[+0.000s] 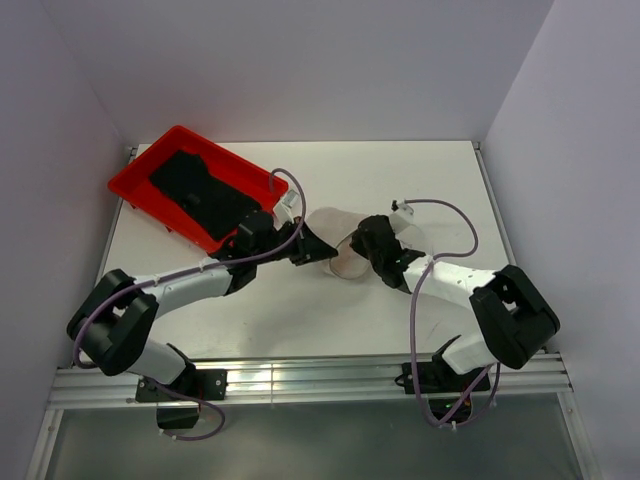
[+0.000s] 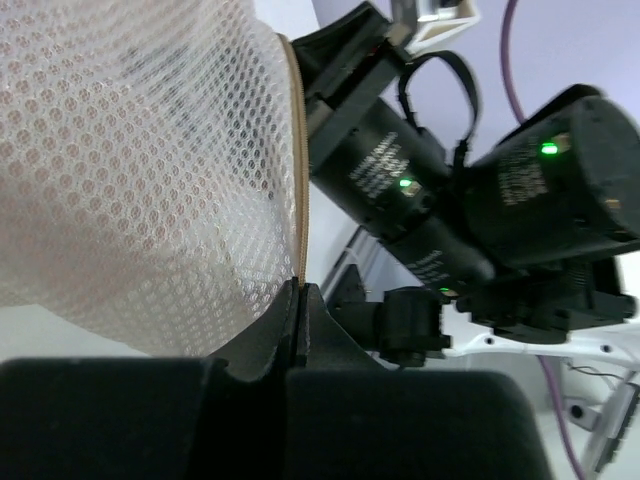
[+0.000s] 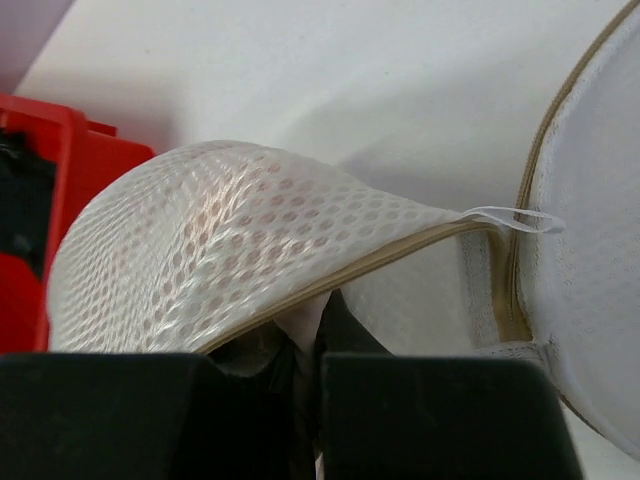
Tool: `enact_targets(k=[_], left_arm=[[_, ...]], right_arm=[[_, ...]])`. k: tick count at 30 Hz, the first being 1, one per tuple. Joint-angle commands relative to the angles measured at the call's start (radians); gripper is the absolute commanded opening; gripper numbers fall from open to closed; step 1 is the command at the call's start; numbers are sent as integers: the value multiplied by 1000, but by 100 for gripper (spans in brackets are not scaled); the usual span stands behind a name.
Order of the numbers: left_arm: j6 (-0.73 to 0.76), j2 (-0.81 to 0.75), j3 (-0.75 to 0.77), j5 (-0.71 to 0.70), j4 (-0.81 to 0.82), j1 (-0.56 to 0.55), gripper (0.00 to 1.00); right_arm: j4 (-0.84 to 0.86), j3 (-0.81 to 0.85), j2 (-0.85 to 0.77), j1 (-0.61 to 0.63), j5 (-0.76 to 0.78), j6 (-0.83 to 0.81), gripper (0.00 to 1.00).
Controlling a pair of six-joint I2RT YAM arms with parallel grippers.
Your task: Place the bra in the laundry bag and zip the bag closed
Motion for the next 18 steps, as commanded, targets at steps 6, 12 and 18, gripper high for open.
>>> enact_targets(k=[6,12,18], left_arm=[[-27,-90,-35,-95,25,1,0],[-9,-131,-78,-195,20,20,0],[17,-174,-127,-285,-1,35,0]], right_arm=[[-87,70,-22,30,45,-138,30],[-292,167,-82,19,-152,-351,91],[-334,110,-254,8,-283,-404,94]])
